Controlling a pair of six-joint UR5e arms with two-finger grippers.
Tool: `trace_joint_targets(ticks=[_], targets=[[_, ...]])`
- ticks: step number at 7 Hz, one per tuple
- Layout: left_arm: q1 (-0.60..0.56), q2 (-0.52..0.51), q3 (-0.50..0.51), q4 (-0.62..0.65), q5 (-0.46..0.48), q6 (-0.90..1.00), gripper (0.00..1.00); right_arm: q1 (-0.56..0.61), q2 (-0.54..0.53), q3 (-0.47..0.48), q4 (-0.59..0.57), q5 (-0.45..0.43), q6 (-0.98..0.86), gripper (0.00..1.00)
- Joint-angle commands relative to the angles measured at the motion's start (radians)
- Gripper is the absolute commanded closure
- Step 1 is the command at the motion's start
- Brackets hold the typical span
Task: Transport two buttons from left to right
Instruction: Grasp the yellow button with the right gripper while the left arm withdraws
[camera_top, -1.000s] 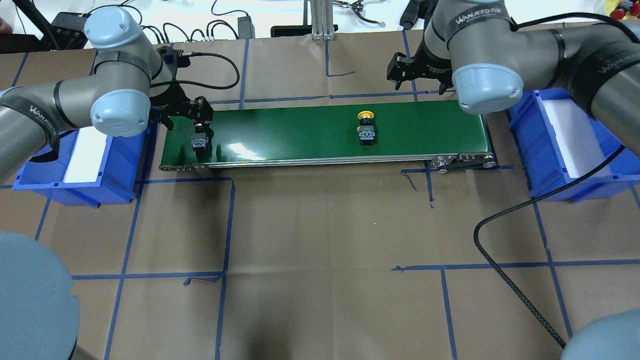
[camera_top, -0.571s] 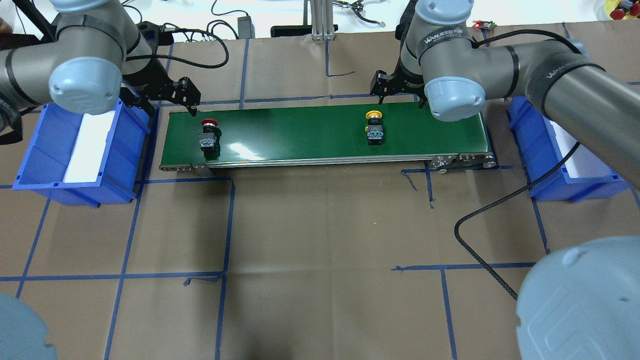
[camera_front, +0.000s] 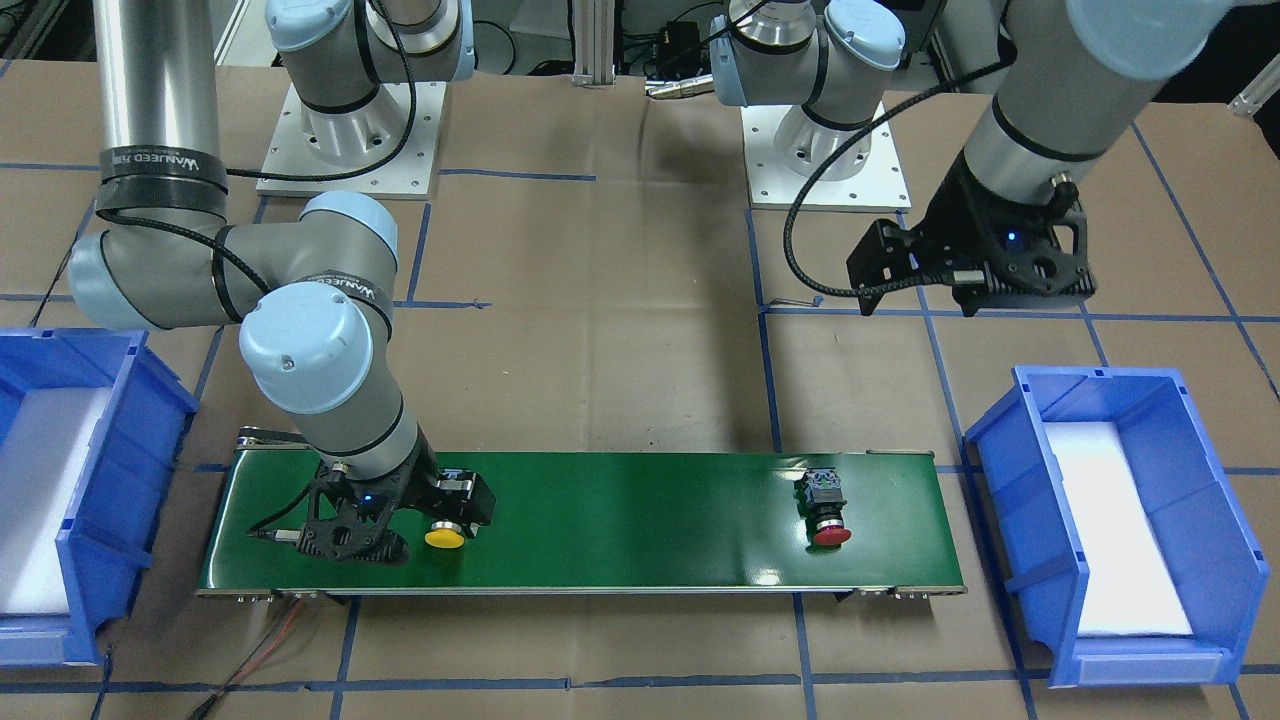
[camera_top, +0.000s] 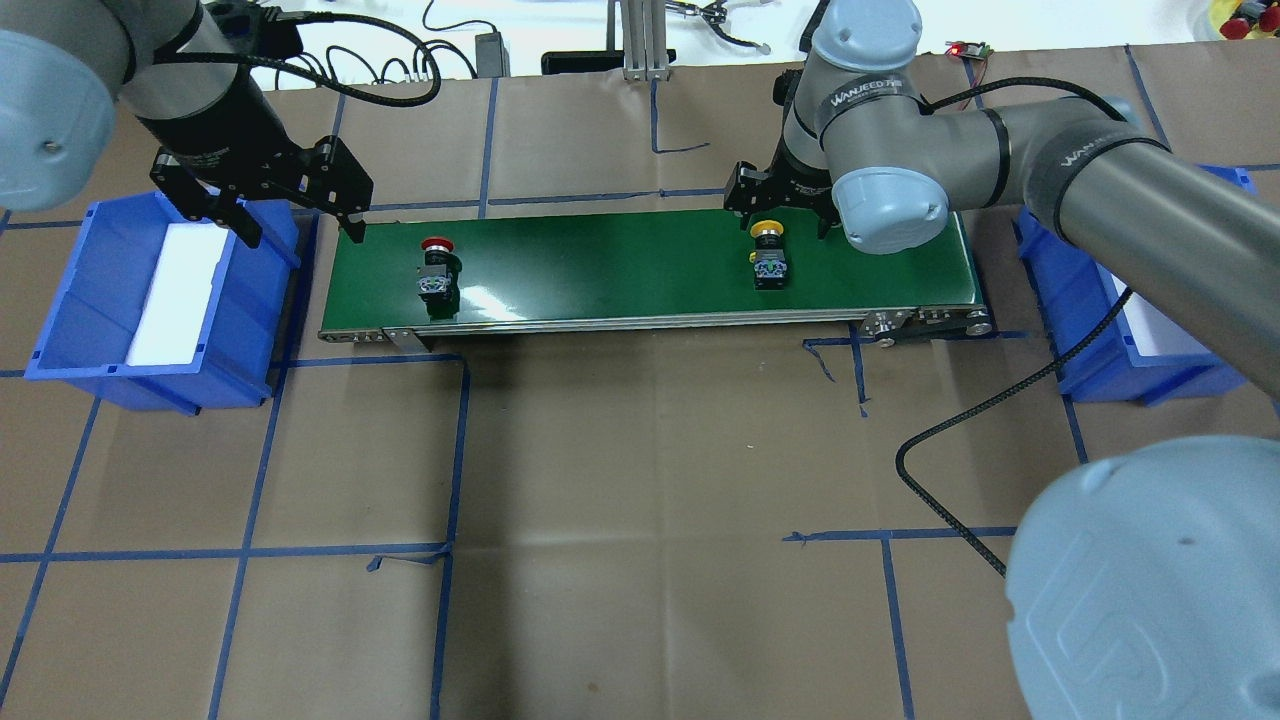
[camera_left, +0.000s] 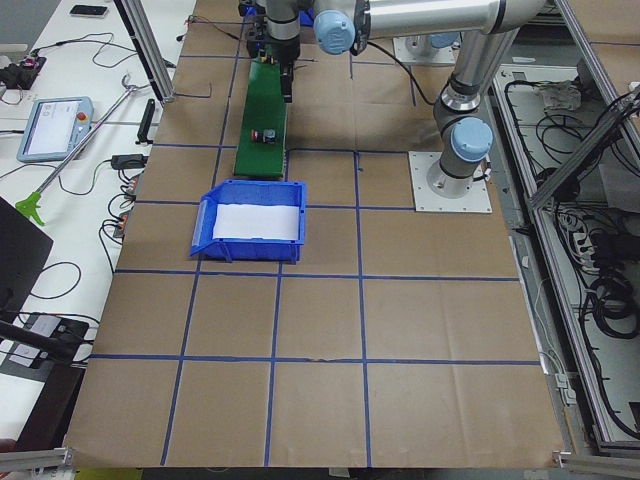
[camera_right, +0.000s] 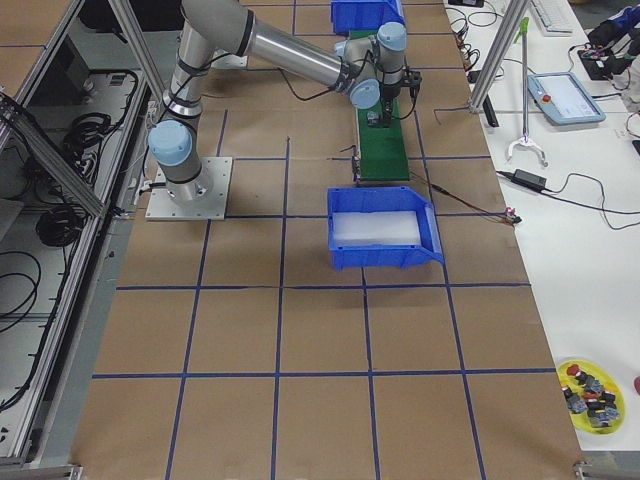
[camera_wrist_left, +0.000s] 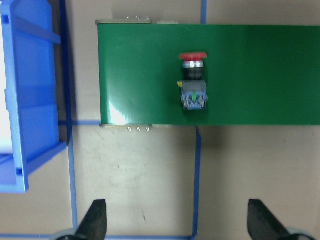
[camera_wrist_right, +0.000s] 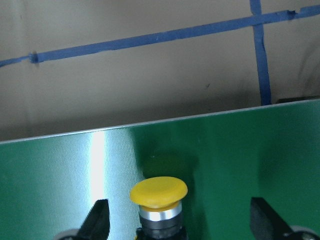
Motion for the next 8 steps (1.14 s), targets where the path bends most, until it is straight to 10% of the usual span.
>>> trace_joint_targets(ticks=[1,4,8], targets=[[-0.009,0.048,-0.007,-0.046,0.003,-0.007,0.0,-0.001,0.016,0.008,0.01,-0.004,-0.003,0.05],[-0.01,0.038,-0.004,-0.045,0.001,-0.013,0.0,-0.007,0.007,-0.008,0.18,-0.006,-0.081,0.9],[-0.01,0.038,-0.004,-0.037,0.001,-0.013,0.0,-0.162,-0.075,-0.188,0.327,-0.098,-0.401,0.94]])
